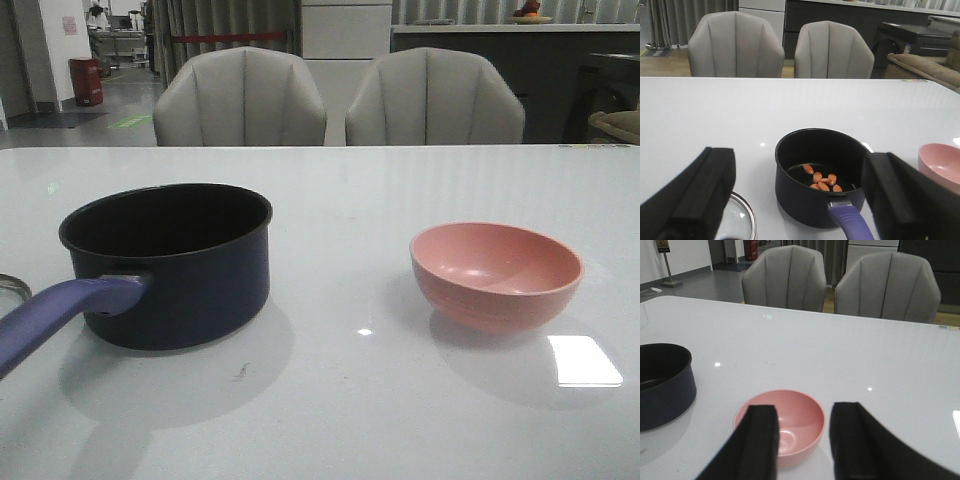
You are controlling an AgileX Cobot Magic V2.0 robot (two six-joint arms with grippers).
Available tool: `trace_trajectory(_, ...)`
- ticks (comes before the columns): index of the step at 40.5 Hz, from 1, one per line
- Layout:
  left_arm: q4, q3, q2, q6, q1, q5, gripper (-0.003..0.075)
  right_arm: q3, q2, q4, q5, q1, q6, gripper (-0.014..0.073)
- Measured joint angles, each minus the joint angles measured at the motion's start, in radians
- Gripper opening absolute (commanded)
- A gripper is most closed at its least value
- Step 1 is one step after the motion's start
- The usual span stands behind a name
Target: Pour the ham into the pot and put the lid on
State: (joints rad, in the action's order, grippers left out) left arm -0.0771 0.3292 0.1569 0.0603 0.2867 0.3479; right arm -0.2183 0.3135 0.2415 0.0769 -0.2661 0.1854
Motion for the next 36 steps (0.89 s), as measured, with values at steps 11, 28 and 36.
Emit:
trace_trajectory(11, 0.000, 0.000, 0.000, 0.000, 0.000, -0.002, 0.0553, 0.000, 0.000, 0.002, 0.002, 0.000, 0.000, 0.0147)
trace_trajectory(28, 0.064, 0.093, 0.115, 0.020, 0.000, 0.152, 0.0578, 0.000, 0.000, 0.002, 0.002, 0.000, 0.000, 0.0147)
trace_trajectory(36, 0.191, 0.179, 0.281, 0.203, -0.053, 0.213, 0.0612, 0.000, 0.000, 0.002, 0.002, 0.000, 0.000, 0.0147)
